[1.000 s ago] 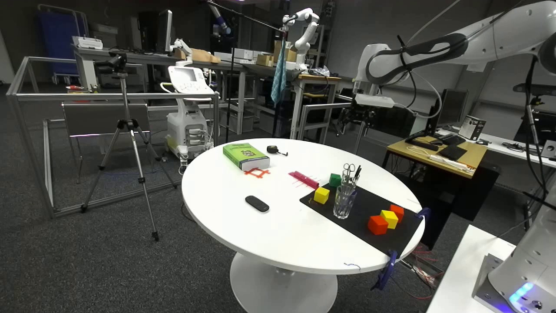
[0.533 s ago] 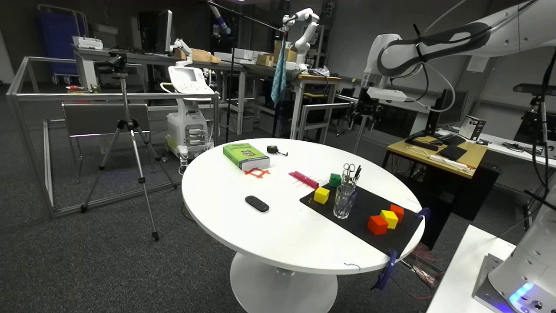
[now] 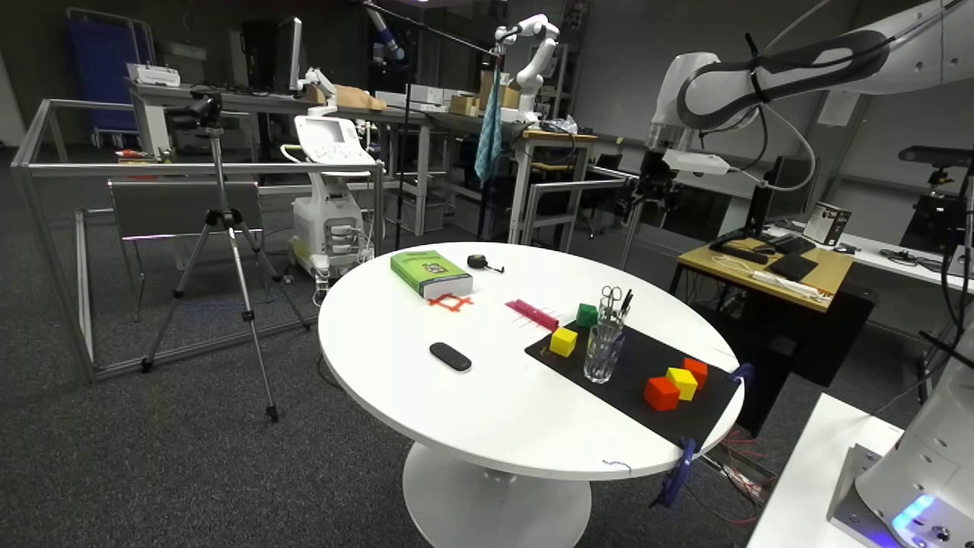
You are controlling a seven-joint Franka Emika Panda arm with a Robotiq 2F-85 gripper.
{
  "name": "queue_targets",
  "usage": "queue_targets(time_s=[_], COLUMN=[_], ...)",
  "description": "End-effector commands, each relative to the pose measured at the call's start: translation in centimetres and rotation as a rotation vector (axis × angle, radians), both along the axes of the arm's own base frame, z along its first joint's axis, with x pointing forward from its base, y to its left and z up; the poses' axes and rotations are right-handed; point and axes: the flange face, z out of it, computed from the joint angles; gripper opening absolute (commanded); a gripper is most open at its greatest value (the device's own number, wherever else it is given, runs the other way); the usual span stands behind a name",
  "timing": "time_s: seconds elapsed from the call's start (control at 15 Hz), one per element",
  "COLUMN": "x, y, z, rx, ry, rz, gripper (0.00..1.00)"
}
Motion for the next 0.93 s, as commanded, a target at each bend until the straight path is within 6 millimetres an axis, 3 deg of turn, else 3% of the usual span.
queue_targets(time_s=[0.0,0.53,0.87], x=[-1.9,-2.4,-1.2], y=[-0.2,-0.5,-0.2], z=[0.4,-0.7,-1.3], rx=[-0.007,-0.007,-0.002], ry=[-0.002,0.012,0.029], rz=[0.059,0.130,0.095], gripper=[1.00,1.00,1.00])
